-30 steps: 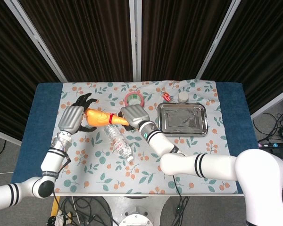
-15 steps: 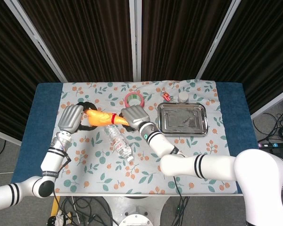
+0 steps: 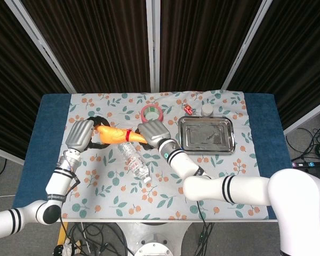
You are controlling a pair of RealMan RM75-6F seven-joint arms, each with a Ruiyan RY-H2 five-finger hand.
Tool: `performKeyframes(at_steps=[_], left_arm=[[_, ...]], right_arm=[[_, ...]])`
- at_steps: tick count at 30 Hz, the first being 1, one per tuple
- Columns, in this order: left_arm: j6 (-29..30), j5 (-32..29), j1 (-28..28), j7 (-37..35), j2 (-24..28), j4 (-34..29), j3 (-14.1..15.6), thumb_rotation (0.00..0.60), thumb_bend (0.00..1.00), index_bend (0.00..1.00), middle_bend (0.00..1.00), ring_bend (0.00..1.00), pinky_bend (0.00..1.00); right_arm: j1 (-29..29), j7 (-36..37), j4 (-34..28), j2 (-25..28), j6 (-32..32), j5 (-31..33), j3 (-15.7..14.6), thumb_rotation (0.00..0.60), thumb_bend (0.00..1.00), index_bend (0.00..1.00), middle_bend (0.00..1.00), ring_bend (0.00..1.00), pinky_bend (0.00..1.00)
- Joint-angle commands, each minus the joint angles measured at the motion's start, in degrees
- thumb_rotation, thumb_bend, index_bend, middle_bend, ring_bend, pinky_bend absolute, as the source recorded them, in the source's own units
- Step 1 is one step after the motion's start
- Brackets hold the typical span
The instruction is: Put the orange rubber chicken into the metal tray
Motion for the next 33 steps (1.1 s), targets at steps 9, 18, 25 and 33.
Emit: performKeyframes(at_steps=[9,18,25,33], left_arm=[[-1.2,-1.9,0.6,0.3,2.5,-2.2,0.7,0.440,0.14,0.16,0.05,0.06,0.28],[1.8,0.5,2.5,0.8,2.6,-1.8,2.2,0.483,0.12,0.16,0.04,0.06,0.26],[5.2,3.2,5.3,-0.4,3.4,-1.4,3.3,0.599,0.12,0.16,0.04,0.06,0.25],[7.3,5.2,8.0,-3.4,3.9,0.0,3.7,0.600,0.12,0.16,0.04,0.06,0.25]], right_arm=[[-1.7,1.0,-1.2,2.2,-0.5,-1.5,-0.6,0.600,0.63,0.88,0.76,0.70,0.96],[-7.4,5.4,-3.9,7.1,-1.7,-8.3,-1.2,0.600,0.63,0.88,0.76,0.70,0.96],[-16.8,10.2,-6.0,13.1,-1.9,-19.8,-4.3,0.600,0.63,0.88,0.76,0.69,0.96],[-29.5,18.4,1.5,12.2,-1.1,-35.8,-8.4,0.600,0.61,0.87,0.76,0.67,0.91]])
